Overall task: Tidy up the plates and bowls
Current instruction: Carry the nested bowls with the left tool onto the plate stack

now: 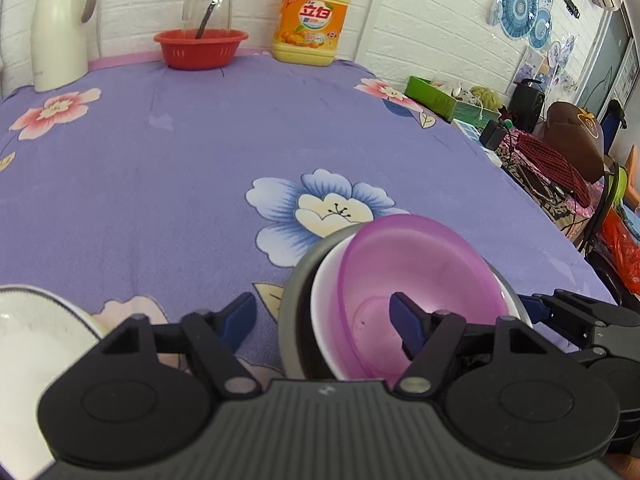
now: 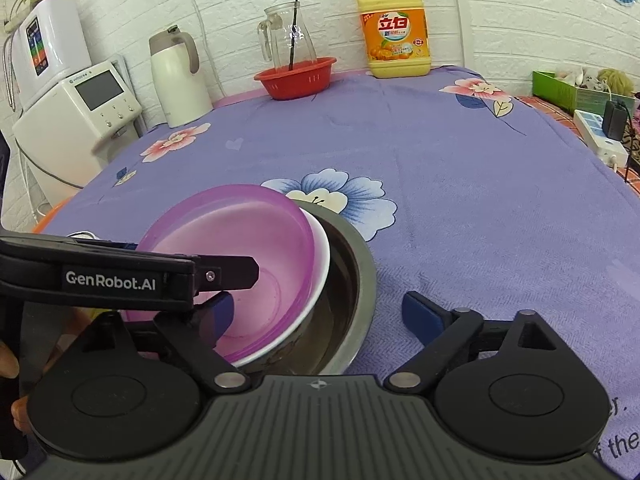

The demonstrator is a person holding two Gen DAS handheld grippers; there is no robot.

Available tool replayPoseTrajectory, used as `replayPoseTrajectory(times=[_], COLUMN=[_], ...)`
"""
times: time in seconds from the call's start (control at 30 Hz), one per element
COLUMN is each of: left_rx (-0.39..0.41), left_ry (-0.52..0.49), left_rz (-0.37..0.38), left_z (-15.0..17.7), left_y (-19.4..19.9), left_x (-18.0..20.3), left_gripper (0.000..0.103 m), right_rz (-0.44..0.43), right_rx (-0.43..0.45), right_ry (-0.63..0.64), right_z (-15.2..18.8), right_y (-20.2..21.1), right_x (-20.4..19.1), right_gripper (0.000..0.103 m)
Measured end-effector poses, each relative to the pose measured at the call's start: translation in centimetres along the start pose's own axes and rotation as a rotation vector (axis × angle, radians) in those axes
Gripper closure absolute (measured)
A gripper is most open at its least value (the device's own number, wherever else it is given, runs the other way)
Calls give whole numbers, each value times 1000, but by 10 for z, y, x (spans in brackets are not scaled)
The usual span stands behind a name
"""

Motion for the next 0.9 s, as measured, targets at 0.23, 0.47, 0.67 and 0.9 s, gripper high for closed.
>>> replayPoseTrajectory(times=[0.23, 0.47, 0.67, 0.9], left_rx=[17, 77, 173, 238], left_ry=[10, 33, 77, 146], left_rz=[-7, 9, -46, -184], left_z=[3, -3, -9, 9], left_y=[4, 30, 74, 123], left_x=[12, 16, -9, -66], left_gripper=[53, 52, 52, 50], right_rz=[-23, 37, -2, -148], right_rx=[2, 22, 91, 88], right_ry=[1, 22, 89, 172], right_z=[-2, -9, -27, -36], right_y=[3, 24, 38, 22], right_x=[-8, -22, -56, -120], right_gripper=[4, 3, 2, 0])
Point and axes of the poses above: each gripper's, at about its wrist camera, not at the fingertips, and y roughly against the way its jaws point, x to its right, z to its underside, the point moved 2 cm from there along -y, roughly the way its jaws point, and after that the axes turned 3 degrees about y, right-handed, at the moved point
